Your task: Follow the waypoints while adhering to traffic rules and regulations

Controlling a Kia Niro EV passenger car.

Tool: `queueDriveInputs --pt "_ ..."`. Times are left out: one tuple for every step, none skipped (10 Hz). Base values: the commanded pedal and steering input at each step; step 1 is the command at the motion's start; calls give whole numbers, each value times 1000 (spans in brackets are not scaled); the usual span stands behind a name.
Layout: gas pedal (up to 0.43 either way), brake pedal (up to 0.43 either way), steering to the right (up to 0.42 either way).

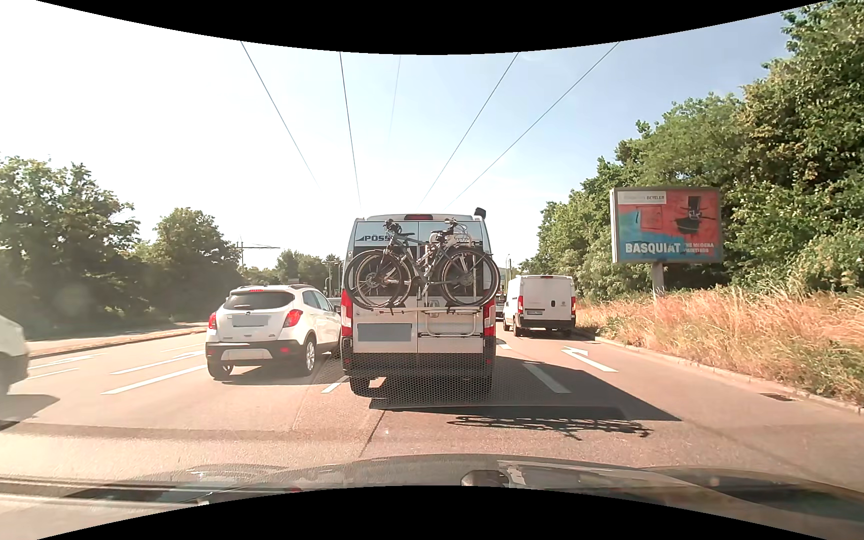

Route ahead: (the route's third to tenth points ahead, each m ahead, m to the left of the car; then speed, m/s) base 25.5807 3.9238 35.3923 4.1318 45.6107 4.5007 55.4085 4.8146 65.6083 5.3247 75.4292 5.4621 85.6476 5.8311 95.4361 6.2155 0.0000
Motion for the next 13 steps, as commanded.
queueDriveInputs --pt "0 207 -3" --pt "0 207 -3" --pt "0 207 -3" --pt "0 207 -3" --pt "0 213 -3" --pt "0 207 -3" --pt "0 207 -3" --pt "0 207 -3" --pt "0 207 -3" --pt "0 207 -3" --pt "0 207 -3" --pt "0 207 -3" --pt "0 207 -3"
